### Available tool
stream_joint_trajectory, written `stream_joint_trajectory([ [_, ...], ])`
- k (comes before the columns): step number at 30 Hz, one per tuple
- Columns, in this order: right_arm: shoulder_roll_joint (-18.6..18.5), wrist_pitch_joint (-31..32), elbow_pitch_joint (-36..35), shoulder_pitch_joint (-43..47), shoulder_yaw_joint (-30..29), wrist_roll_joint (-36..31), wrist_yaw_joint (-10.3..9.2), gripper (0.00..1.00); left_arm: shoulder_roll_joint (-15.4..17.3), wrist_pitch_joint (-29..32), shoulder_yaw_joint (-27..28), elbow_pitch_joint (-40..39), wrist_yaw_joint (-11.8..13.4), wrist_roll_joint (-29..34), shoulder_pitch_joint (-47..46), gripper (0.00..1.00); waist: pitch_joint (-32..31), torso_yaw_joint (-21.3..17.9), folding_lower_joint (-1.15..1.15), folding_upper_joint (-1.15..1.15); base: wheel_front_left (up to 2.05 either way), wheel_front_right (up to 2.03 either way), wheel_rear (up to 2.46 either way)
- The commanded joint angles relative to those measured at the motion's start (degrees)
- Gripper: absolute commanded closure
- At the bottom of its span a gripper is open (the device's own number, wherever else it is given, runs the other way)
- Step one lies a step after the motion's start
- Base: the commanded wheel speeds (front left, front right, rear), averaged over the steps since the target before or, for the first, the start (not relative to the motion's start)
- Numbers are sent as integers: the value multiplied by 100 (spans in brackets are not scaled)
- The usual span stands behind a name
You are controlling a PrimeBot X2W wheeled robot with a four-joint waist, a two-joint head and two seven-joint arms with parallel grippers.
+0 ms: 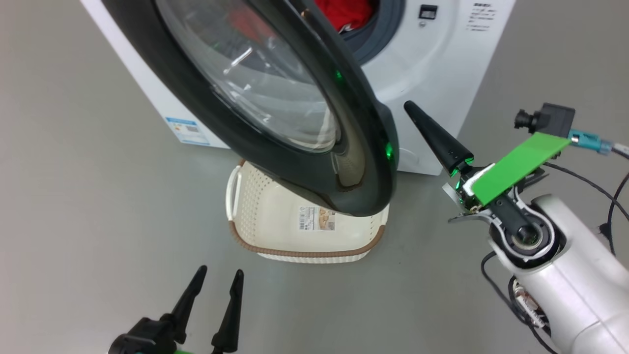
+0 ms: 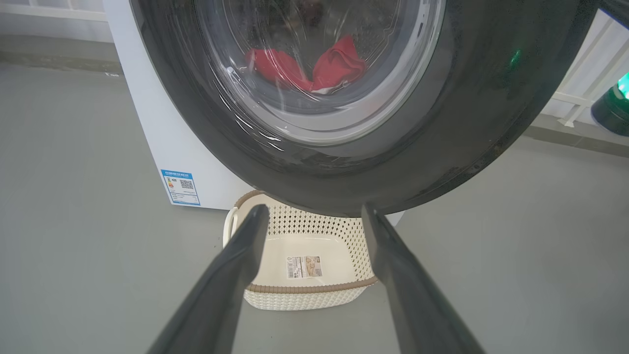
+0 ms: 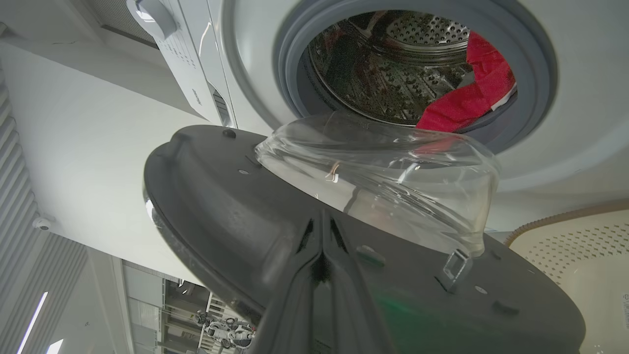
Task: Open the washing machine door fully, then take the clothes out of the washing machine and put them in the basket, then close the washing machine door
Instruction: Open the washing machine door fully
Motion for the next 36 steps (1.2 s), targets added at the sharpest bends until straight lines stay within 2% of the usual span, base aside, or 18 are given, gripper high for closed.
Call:
stream_joint_trajectory([
  [1,4,278,-66,-144,-27,144,43,100,65,-70,123,-108,-31,-65,-194,0,123,153,0,0,0,0,0],
  [8,63,1667,436,-331,-179,546,43,100,65,-70,9,-79,-31,-242,-253,0,201,386,0,0,0,0,0],
  [12,187,2010,549,-302,-206,510,43,100,65,-70,-2,-69,-31,-290,-246,0,148,499,0,0,0,0,0],
  [36,948,2816,365,586,-145,46,43,100,65,-70,13,-122,186,-414,127,0,-508,1360,0,0,0,0,0],
])
